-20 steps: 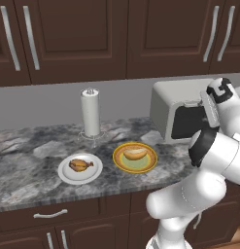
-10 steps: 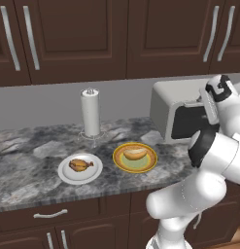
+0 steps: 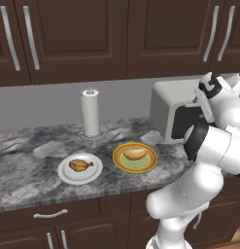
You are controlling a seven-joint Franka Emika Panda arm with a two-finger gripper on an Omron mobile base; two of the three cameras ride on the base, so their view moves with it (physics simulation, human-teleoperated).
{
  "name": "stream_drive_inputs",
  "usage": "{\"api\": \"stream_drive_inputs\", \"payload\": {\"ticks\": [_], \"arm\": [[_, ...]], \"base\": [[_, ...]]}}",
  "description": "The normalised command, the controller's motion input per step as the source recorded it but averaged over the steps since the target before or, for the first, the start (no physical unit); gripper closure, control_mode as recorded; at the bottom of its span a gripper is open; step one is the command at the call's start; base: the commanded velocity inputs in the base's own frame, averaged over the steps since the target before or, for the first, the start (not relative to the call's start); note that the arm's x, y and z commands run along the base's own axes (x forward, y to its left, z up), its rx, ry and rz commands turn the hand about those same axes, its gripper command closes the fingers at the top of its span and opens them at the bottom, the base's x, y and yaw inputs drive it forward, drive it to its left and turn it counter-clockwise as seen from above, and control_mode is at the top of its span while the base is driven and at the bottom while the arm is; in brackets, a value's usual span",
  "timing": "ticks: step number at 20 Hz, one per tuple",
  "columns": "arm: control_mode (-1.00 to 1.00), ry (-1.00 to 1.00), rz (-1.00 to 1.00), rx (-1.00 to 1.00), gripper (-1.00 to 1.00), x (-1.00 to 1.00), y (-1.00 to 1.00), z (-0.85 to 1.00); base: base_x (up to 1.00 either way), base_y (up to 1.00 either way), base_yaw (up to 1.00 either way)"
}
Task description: Open the toaster oven door. Place the hotdog bun on the top rack in the toaster oven and place the chicken drumstick on the bottom rack.
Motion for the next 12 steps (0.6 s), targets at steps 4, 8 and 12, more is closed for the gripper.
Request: {"api": "stream_drive_inputs", "payload": {"ticks": [4,8,12], "arm": [[-1.00,0.17,0.00,0.00,-1.00,0.14,0.00,-0.28],[-1.00,0.18,0.00,0.00,-1.00,0.04,0.00,-0.39],[-1.00,0.08,0.00,0.00,-1.00,-0.04,0.00,-0.39]], "base": [[0.00,0.00,0.00],[0.00,0.00,0.00],[0.00,0.00,0.00]]}}
